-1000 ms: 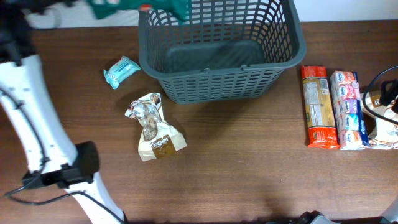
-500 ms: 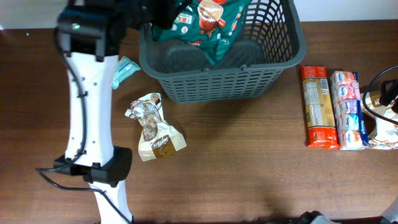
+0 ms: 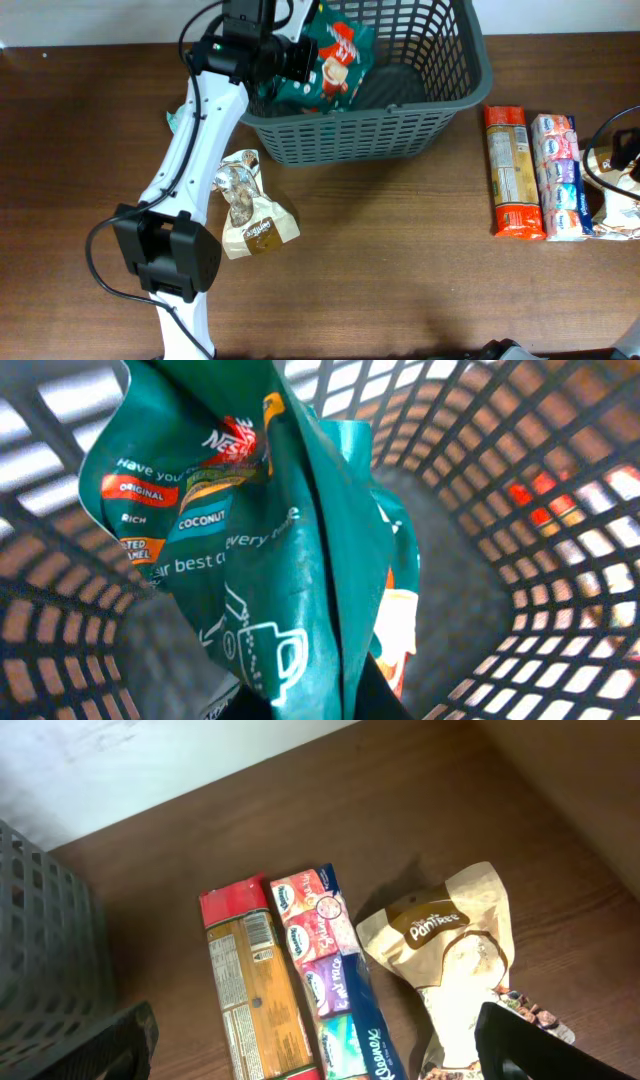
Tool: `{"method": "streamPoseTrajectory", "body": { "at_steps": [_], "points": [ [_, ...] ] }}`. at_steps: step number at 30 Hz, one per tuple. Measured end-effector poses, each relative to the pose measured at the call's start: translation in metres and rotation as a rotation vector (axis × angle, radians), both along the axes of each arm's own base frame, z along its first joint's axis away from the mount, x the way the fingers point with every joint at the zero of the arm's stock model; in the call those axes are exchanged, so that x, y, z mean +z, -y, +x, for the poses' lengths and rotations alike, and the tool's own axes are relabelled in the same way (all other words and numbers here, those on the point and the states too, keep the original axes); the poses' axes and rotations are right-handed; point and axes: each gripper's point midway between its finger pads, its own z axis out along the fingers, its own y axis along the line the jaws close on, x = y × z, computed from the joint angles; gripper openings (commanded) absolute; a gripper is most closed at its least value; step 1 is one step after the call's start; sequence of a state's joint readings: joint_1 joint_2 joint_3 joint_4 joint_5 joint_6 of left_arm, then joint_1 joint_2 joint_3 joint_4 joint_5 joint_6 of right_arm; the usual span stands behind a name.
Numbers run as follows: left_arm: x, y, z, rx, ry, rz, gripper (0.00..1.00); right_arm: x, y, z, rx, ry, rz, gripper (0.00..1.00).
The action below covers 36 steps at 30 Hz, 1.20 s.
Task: Pack container
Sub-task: 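Carry the Nescafé pack over the basket and release it inside, then lower the left gripper onto the clear Pantree snack bag and grasp it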
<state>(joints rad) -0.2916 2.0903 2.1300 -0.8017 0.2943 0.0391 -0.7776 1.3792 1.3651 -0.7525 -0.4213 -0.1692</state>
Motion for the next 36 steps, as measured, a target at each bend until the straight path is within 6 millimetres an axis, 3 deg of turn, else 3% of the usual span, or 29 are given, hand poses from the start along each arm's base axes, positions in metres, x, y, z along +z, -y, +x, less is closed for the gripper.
{"method": "streamPoseTrajectory", "body": {
  "at_steps": [1,5,6,10,15,18,21,22,24,26,30,34,36],
  "points": [
    [-0.004,0.0,0.0,0.0,-0.003,0.001,0.02,0.0,0.0,0.0,0.0,0.0,0.0,0.99],
    [-0.003,0.001,0.003,0.0,0.009,-0.005,0.52,0.0,0.0,0.0,-0.001,0.0,0.0,0.99],
    [0.0,0.002,0.005,-0.001,0.021,-0.012,0.6,0.0,0.0,0.0,0.0,0.0,0.001,0.99],
    [0.01,0.003,0.006,0.005,0.039,-0.03,0.62,0.0,0.0,0.0,0.0,0.0,0.001,0.99],
    [0.049,-0.013,-0.004,0.032,0.092,-0.038,0.63,0.0,0.0,0.0,0.0,0.0,0.001,0.99],
    [0.105,-0.056,-0.031,0.128,0.158,-0.011,0.66,0.0,0.0,0.0,0.0,0.0,0.0,0.99],
    [0.152,-0.107,-0.07,0.25,0.2,0.028,0.66,0.0,0.0,0.0,0.0,0.0,0.0,0.99],
    [0.166,-0.126,-0.086,0.301,0.208,0.039,0.66,0.0,0.0,0.0,0.0,0.0,0.0,0.99],
    [0.171,-0.153,-0.105,0.378,0.18,0.058,0.63,0.0,0.0,0.0,-0.001,-0.001,0.001,0.99],
    [0.16,-0.182,-0.12,0.464,0.108,0.08,0.57,0.0,0.0,0.0,0.0,0.0,0.0,0.99],
    [0.122,-0.227,-0.124,0.601,-0.048,0.114,0.57,0.0,0.0,0.0,0.0,0.0,0.0,0.99],
    [0.079,-0.255,-0.127,0.683,-0.182,0.133,0.59,0.0,0.0,0.0,0.0,0.0,0.0,0.99],
    [0.038,-0.263,-0.128,0.707,-0.276,0.135,0.59,0.0,0.0,0.0,-0.001,0.0,0.0,0.99]
  ]
}}
